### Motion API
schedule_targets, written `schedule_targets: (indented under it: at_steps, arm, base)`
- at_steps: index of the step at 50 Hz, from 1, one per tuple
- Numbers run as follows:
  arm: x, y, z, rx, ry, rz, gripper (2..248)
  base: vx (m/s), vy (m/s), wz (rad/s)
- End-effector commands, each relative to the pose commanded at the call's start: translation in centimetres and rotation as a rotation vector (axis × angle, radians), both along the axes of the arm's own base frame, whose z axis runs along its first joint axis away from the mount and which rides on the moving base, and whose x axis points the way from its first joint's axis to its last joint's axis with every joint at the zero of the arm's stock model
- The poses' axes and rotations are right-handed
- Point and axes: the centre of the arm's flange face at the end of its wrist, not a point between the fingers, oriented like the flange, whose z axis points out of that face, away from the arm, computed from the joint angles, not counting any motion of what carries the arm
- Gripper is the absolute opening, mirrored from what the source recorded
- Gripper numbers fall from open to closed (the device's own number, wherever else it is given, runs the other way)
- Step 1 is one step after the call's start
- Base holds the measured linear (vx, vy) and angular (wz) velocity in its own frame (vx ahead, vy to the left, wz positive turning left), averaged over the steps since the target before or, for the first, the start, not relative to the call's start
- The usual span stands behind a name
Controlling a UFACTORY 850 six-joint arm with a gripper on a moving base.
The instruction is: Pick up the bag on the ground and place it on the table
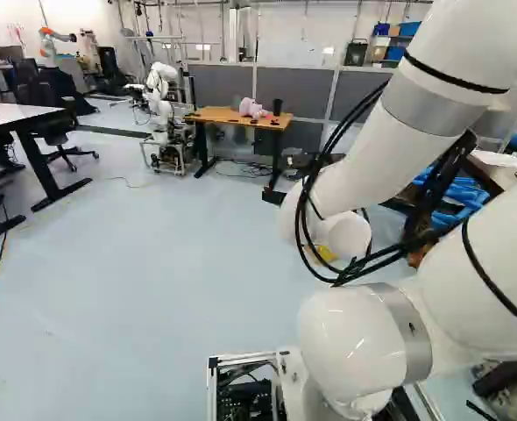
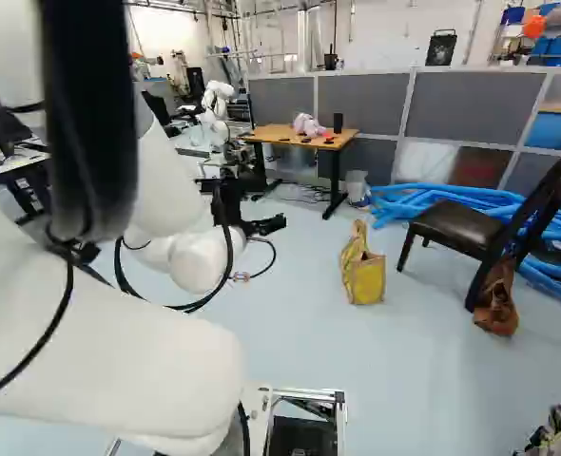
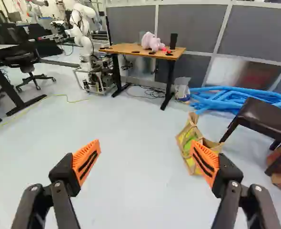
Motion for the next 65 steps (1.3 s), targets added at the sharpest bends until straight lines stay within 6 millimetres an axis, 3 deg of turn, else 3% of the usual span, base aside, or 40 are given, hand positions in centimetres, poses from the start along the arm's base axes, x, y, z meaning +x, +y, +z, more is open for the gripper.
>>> schedule_targets:
  at_steps: [65]
  arm:
    - [0.0,0.0,0.0,0.0,0.0,0.0,247]
  base:
    - [0.028,-0.001,-0.012]
